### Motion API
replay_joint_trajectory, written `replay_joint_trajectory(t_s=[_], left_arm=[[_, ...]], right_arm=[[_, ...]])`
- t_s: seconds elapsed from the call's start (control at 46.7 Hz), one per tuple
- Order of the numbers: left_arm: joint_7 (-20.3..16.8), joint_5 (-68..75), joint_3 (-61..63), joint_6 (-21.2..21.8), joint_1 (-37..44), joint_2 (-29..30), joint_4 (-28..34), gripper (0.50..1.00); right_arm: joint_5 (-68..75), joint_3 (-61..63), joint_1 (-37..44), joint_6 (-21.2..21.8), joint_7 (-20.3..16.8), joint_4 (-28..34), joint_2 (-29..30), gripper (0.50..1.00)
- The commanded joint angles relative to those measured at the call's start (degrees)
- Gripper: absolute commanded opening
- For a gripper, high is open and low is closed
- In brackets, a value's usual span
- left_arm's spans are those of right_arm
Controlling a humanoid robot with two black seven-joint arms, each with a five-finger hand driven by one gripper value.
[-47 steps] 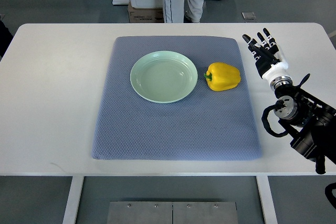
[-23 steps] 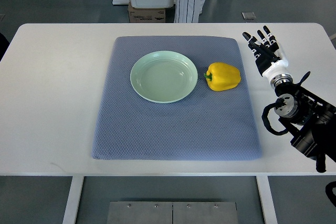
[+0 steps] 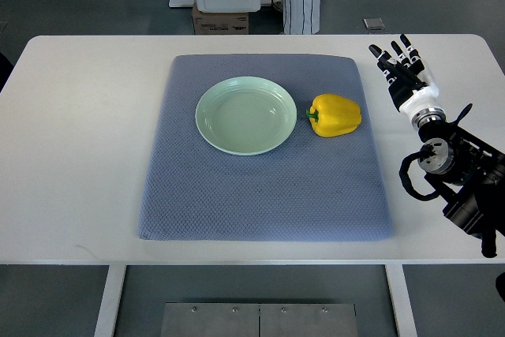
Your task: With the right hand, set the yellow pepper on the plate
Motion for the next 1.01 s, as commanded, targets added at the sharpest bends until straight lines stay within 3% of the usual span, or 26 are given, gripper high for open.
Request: replay_joint_trajectory(t_s=[0.0, 0.985], left_arm=[[0.0, 0.0, 0.0, 0.01, 0.0, 0.0, 0.0, 1.0], [0.0, 0.0, 0.0, 0.01, 0.0, 0.0, 0.0, 1.0]], right_arm=[[-0.02, 0.05, 0.03, 0.0, -0.08, -0.01, 0.03, 1.0], [0.16, 0.75, 0.38, 0.7, -1.14, -0.27, -0.93, 1.0]])
